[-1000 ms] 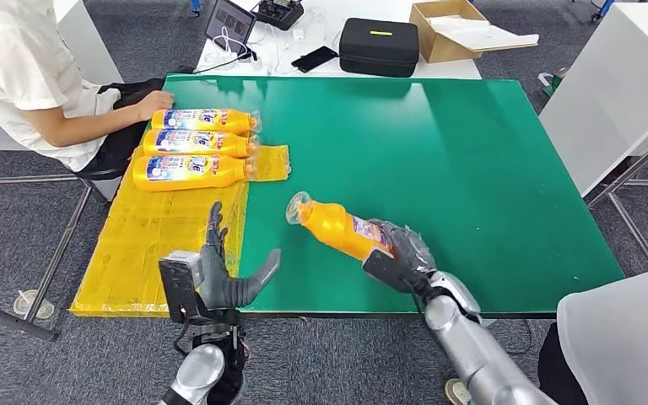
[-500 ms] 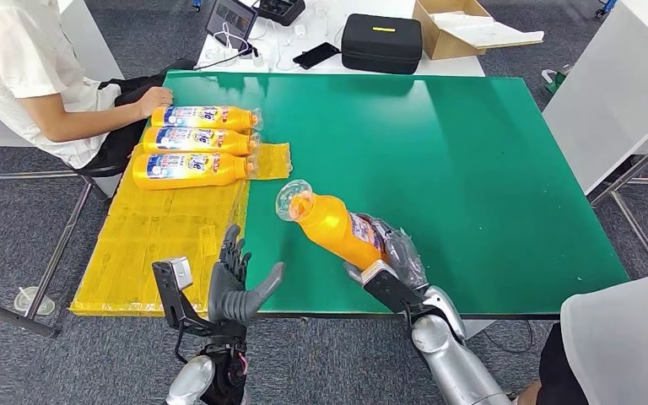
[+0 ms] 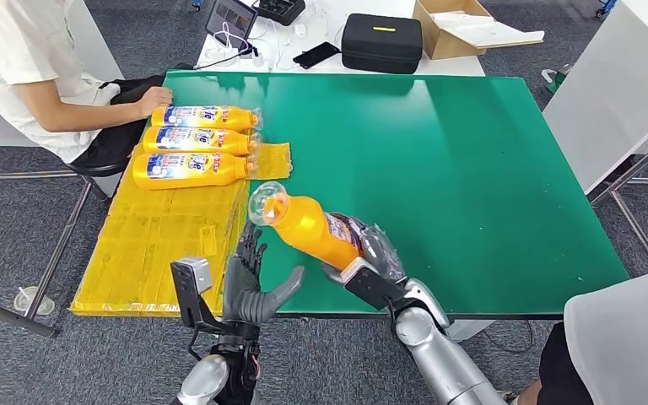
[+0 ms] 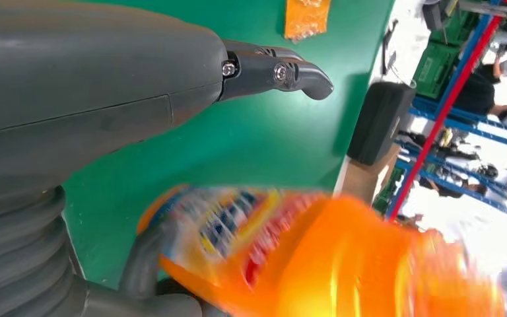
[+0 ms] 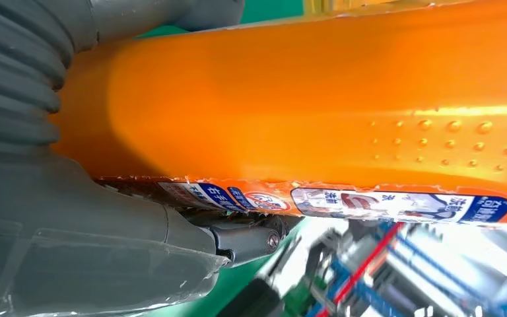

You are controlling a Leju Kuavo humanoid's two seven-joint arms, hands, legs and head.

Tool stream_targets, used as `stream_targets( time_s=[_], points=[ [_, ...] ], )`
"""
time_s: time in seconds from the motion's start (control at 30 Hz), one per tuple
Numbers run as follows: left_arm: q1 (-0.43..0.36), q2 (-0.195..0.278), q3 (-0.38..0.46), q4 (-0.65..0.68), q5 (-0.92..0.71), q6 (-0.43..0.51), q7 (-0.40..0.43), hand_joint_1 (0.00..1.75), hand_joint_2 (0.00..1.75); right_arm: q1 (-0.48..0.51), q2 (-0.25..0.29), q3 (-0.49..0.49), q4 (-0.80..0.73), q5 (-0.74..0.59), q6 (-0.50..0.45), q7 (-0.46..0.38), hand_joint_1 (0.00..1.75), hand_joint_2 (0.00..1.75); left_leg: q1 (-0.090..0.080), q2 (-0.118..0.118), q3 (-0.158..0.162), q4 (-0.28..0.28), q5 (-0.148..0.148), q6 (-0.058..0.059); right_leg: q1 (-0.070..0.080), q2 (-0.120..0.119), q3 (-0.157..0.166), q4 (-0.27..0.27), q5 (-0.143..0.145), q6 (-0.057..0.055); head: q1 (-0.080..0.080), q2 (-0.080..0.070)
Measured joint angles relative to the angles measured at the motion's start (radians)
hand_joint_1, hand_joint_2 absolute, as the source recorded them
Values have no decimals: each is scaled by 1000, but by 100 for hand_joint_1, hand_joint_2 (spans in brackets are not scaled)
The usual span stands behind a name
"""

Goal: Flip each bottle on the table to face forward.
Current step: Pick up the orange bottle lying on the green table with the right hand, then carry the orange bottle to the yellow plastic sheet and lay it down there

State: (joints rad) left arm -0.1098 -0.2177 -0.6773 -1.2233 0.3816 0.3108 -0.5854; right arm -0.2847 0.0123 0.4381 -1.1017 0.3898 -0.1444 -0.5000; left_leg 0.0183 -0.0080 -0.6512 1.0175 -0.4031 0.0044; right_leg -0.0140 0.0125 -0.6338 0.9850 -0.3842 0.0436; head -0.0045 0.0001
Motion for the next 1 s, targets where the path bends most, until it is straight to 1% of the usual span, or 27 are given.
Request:
stream_targets(
  time_s=[0.13,0.3,0.57,0.73,0.87,1.0],
  points=[
    [-16,2,-13,4,-14,-24,-6,0,175,-37,2,32,35,-3,60,16,175,175,0,0,0,0,0,0,0,0,0,0,0,0,0,0],
    [-28,2,-16,12,-14,-35,-1,0,175,-71,2,57,65,-3,81,19,175,175,0,0,0,0,0,0,0,0,0,0,0,0,0,0],
    [-41,1,-5,14,48,-98,4,0,175,-114,1,108,77,-16,164,40,175,175,0,0,0,0,0,0,0,0,0,0,0,0,0,0],
    [-54,-5,4,17,58,-103,21,0,175,-132,0,133,83,-29,179,38,175,175,0,0,0,0,0,0,0,0,0,0,0,0,0,0],
    [-69,-18,22,30,95,-107,45,0,175,-141,1,157,82,-33,182,34,175,175,0,0,0,0,0,0,0,-1,0,0,0,0,0,0],
    [-81,-28,35,34,102,-109,50,0,175,-145,2,173,78,-35,183,35,175,175,0,-1,0,0,1,0,0,-1,0,0,0,0,0,0]
  ],
)
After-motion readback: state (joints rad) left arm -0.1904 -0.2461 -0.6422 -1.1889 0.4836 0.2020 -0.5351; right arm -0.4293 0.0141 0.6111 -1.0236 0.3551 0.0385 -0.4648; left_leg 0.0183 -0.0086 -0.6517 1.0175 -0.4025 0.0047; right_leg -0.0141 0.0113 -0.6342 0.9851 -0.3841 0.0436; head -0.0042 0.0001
